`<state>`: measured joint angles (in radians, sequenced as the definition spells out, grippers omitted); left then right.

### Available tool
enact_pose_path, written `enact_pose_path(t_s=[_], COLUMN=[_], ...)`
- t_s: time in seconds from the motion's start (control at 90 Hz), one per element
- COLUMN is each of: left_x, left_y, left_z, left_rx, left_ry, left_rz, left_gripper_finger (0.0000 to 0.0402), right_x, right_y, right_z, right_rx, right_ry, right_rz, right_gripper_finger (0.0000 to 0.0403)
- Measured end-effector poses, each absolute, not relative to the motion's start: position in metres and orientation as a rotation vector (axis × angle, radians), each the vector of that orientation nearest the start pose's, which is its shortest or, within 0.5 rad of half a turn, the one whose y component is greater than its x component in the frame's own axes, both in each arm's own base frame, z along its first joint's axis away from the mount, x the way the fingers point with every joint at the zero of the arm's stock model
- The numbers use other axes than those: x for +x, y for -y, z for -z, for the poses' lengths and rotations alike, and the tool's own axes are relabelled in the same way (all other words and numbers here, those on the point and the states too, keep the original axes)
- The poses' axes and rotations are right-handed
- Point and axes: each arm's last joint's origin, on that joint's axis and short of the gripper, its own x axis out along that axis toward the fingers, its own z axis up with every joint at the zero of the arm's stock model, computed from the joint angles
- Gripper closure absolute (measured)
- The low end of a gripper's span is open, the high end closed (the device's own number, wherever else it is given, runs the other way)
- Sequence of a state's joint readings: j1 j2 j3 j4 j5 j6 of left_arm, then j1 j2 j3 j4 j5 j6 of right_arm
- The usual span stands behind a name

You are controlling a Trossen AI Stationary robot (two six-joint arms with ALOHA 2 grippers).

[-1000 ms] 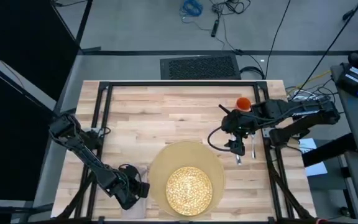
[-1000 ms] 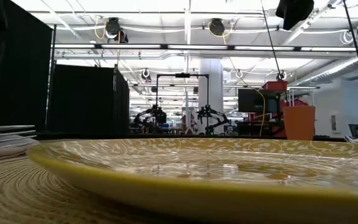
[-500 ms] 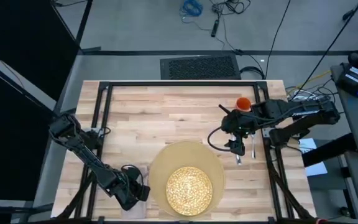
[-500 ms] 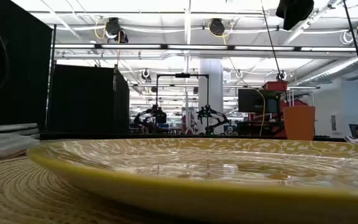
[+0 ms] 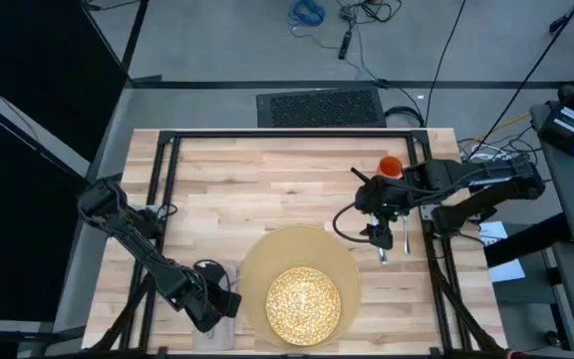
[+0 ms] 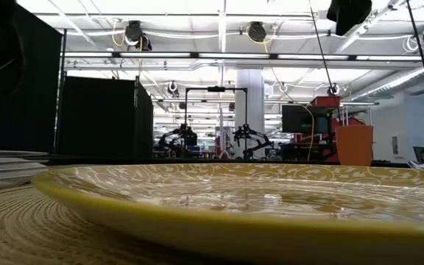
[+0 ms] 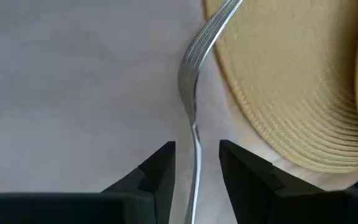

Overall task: Set table place
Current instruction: Put the fork on the brown table napkin

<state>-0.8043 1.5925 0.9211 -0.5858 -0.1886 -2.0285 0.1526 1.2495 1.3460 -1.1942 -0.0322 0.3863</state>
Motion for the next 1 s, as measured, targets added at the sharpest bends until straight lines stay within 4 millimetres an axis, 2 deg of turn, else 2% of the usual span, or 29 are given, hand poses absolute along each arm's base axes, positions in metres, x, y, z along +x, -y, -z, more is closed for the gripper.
enact_pose_path(t_s=[0.189,0.311,0.378,0.544,0.644,0.811,1.0], left_x=[0.198,0.208,0.215,0.227,0.225,0.217,0.222], left_y=[0.192,0.203,0.21,0.217,0.214,0.198,0.188], left_z=[-0.19,-0.199,-0.205,-0.217,-0.214,-0.194,-0.191], left_rx=[-1.17,-1.29,-1.328,-1.309,-1.269,-1.2,-1.145], left_ry=[-1.049,-0.995,-0.907,-0.71,-0.711,-0.892,-0.936], left_rz=[-0.669,-0.514,-0.403,-0.246,-0.297,-0.513,-0.54], left_gripper_finger=[0.0291,0.0291,0.0291,0.0291,0.0291,0.0291,0.0291], right_x=[0.216,0.215,0.215,0.215,0.214,0.213,0.213], right_y=[-0.036,-0.037,-0.037,-0.037,-0.041,-0.05,-0.055], right_z=[-0.351,-0.351,-0.351,-0.351,-0.351,-0.351,-0.352], right_rx=[0.287,0.284,0.286,0.29,0.284,0.259,0.25], right_ry=[-1.115,-1.118,-1.119,-1.121,-1.123,-1.118,-1.113], right_rz=[0.05,0.044,0.046,0.049,0.04,0.003,-0.014], right_gripper_finger=[0.0124,0.0124,0.0124,0.0124,0.0124,0.0124,0.0124])
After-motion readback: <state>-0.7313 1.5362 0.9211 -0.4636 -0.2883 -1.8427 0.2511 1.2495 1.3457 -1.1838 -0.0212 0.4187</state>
